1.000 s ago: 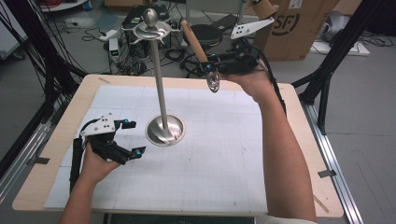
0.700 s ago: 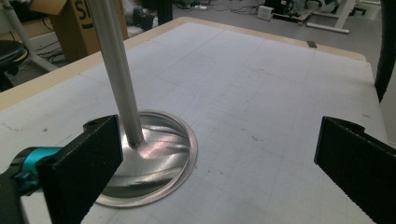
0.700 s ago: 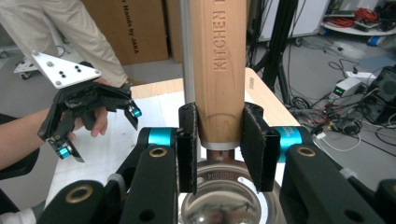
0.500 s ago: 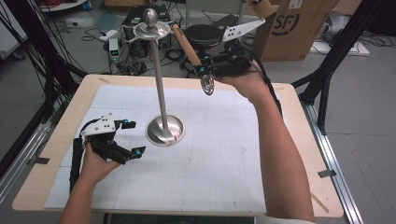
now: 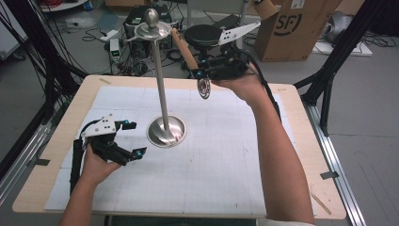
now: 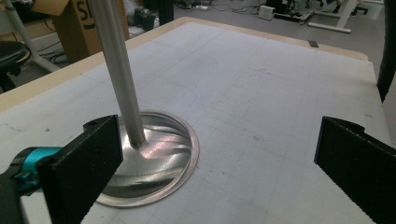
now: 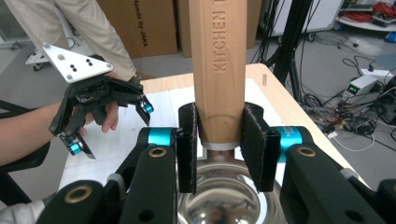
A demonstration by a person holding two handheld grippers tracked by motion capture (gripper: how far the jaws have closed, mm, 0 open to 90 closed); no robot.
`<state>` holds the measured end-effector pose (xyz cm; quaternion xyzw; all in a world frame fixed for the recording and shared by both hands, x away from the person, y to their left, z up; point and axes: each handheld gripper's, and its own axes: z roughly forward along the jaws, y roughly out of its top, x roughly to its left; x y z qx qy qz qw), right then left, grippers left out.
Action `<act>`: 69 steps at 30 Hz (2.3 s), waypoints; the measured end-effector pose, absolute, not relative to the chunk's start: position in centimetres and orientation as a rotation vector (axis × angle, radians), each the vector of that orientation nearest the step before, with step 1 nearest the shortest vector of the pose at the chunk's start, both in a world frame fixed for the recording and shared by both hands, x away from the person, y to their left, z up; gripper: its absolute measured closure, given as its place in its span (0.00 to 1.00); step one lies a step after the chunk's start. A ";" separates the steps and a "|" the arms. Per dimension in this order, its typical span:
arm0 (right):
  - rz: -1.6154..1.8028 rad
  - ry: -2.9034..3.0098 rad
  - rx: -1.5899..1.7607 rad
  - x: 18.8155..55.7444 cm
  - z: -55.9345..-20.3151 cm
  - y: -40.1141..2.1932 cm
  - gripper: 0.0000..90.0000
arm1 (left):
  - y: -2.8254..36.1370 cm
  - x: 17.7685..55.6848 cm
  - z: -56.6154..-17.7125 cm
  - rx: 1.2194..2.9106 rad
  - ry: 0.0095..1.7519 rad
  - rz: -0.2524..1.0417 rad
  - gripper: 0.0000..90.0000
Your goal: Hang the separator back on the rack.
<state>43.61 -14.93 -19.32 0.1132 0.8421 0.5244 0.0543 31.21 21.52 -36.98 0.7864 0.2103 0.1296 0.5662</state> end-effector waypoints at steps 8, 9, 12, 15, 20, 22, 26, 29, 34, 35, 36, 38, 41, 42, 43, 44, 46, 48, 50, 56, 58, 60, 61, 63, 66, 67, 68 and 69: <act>1.549 2.593 0.347 43.8 -19.7 -13.7 0.76 | 21.8 31.2 -36.9 1.844 0.498 0.313 0.02; 1.543 2.593 0.347 43.8 -19.7 -13.6 0.76 | 21.9 31.2 -36.9 1.844 0.500 0.314 0.02; 1.514 2.594 0.347 43.8 -19.7 -13.3 0.76 | 22.0 31.2 -36.9 1.843 0.502 0.314 0.02; 1.468 2.583 0.351 43.6 -19.7 -13.1 0.74 | 22.0 31.2 -36.9 1.840 0.503 0.312 0.02; 1.458 2.577 0.368 43.6 -19.3 -13.0 0.66 | 21.9 31.2 -36.9 1.845 0.500 0.312 0.02; 1.461 2.565 0.389 43.5 -19.3 -13.1 0.61 | 21.9 31.2 -36.9 1.846 0.498 0.312 0.02; 1.470 2.540 0.412 43.1 -19.5 -13.8 0.53 | 22.0 31.2 -36.9 1.846 0.497 0.309 0.02; 1.402 2.555 0.412 42.6 -19.6 -14.2 0.46 | 22.0 31.3 -36.9 1.844 0.499 0.308 0.02; 1.342 2.574 0.390 41.5 -19.7 -14.9 0.45 | 22.0 31.3 -36.8 1.843 0.504 0.309 0.02; 1.346 2.575 0.393 41.2 -19.7 -15.1 0.45 | 22.0 31.3 -36.8 1.843 0.505 0.309 0.02; 1.342 2.567 0.390 40.9 -19.7 -15.2 0.45 | 22.0 31.3 -36.8 1.843 0.501 0.309 0.02; 1.336 2.549 0.400 40.3 -19.8 -15.6 0.45 | 22.0 31.2 -36.8 1.844 0.501 0.310 0.02; 1.337 2.518 0.412 39.4 -20.1 -16.1 0.44 | 21.8 31.2 -36.8 1.852 0.503 0.313 0.02; 1.335 2.520 0.414 39.3 -20.3 -16.2 0.43 | 21.8 31.2 -36.8 1.855 0.504 0.312 0.02; 1.331 2.519 0.411 39.0 -20.4 -16.4 0.43 | 21.7 31.2 -36.8 1.860 0.502 0.315 0.02; 1.341 2.517 0.413 38.6 -20.6 -16.6 0.43 | 21.7 31.2 -36.9 1.859 0.505 0.312 0.02; 1.372 2.505 0.420 38.0 -21.1 -17.0 0.41 | 21.6 31.2 -36.9 1.862 0.503 0.318 0.02; 1.392 2.499 0.429 37.5 -21.6 -17.4 0.41 | 21.6 31.2 -36.9 1.865 0.502 0.318 0.02; 1.404 2.494 0.446 37.1 -22.2 -17.9 0.39 | 21.6 31.2 -36.9 1.867 0.501 0.312 0.02; 1.477 2.477 0.489 36.7 -23.5 -19.5 0.38 | 21.5 31.3 -37.0 1.869 0.504 0.309 0.02; 1.494 2.471 0.509 36.6 -24.0 -20.1 0.37 | 21.5 31.3 -37.0 1.868 0.504 0.306 0.02; 1.500 2.458 0.534 36.4 -24.4 -20.5 0.34 | 21.6 31.3 -37.0 1.864 0.504 0.306 0.02; 1.504 2.457 0.536 36.4 -24.6 -20.7 0.34 | 21.6 31.3 -37.0 1.861 0.505 0.304 0.02; 1.516 2.450 0.548 36.2 -24.9 -21.1 0.33 | 21.6 31.3 -37.0 1.861 0.507 0.301 0.02; 1.535 2.432 0.571 36.0 -25.6 -22.0 0.31 | 21.6 31.3 -37.0 1.864 0.508 0.305 0.02; 1.535 2.432 0.582 35.9 -25.8 -22.2 0.30 | 21.6 31.3 -37.0 1.865 0.506 0.305 0.02; 1.531 2.429 0.587 35.9 -26.0 -22.4 0.30 | 21.6 31.3 -37.0 1.866 0.506 0.305 0.02; 1.528 2.425 0.593 35.8 -26.3 -22.7 0.29 | 21.6 31.3 -37.0 1.865 0.507 0.304 0.02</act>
